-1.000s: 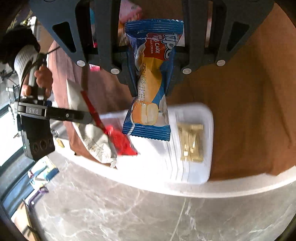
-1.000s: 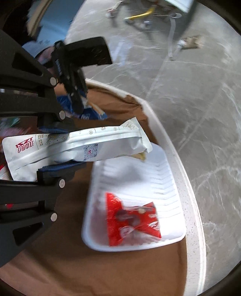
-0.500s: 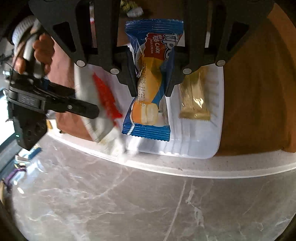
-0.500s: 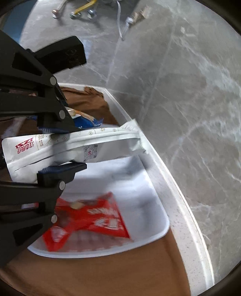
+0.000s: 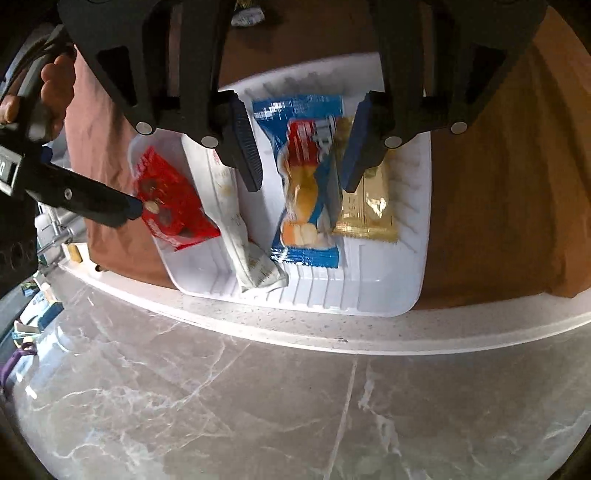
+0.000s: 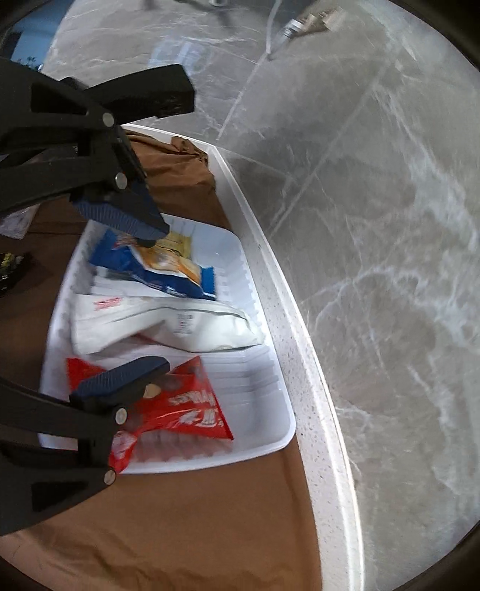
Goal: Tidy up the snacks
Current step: 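Lower Tipo cake and white packet into the tray and open both tools, then grasp the pink Pororo packet with left tool while right tool grasps panda bag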
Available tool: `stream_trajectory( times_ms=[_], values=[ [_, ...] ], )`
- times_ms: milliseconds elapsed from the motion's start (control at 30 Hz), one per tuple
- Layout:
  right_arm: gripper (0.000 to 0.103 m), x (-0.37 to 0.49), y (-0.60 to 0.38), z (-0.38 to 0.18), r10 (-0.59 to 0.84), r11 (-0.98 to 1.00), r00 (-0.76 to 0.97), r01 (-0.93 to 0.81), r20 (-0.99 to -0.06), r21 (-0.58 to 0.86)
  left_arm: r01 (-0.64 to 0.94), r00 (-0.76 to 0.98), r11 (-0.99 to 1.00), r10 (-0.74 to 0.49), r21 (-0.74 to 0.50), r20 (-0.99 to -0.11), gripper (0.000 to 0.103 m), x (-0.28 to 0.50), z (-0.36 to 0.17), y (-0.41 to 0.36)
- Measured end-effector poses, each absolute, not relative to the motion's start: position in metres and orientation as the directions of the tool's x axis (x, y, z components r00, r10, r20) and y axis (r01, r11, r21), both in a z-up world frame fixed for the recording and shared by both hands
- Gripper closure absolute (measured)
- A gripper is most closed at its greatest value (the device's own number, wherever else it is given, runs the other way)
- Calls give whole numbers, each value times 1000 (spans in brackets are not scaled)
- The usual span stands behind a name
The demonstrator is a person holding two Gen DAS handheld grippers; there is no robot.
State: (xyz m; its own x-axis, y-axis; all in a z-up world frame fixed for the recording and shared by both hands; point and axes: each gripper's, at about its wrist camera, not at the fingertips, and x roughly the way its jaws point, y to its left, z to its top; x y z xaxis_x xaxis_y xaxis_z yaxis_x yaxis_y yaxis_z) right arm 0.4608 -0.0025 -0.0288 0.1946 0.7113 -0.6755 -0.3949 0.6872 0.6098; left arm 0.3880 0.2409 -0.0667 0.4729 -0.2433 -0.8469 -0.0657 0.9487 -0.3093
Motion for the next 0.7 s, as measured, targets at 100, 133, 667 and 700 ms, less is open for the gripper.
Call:
stream_trajectory(
  times_ms=[100, 133, 667, 700],
  values=[
    [34, 441, -12, -22, 703, 685, 201, -448, -683, 574, -43, 481, 953, -242, -298, -842, 61, 363, -55, 237],
    [34, 434, -15, -19, 699, 684, 202, -468, -686, 560, -34, 482, 955, -242, -294, -842, 60, 357, -52, 234],
    [34, 325, -51, -37, 606, 655, 140, -646, -783, 391, 49, 336, 954, -295, -296, -894, 60, 196, -56, 187],
    [34, 321, -51, -38, 602, 656, 139, -648, -786, 388, 46, 323, 954, -294, -295, -900, 60, 188, -59, 185]
  ],
)
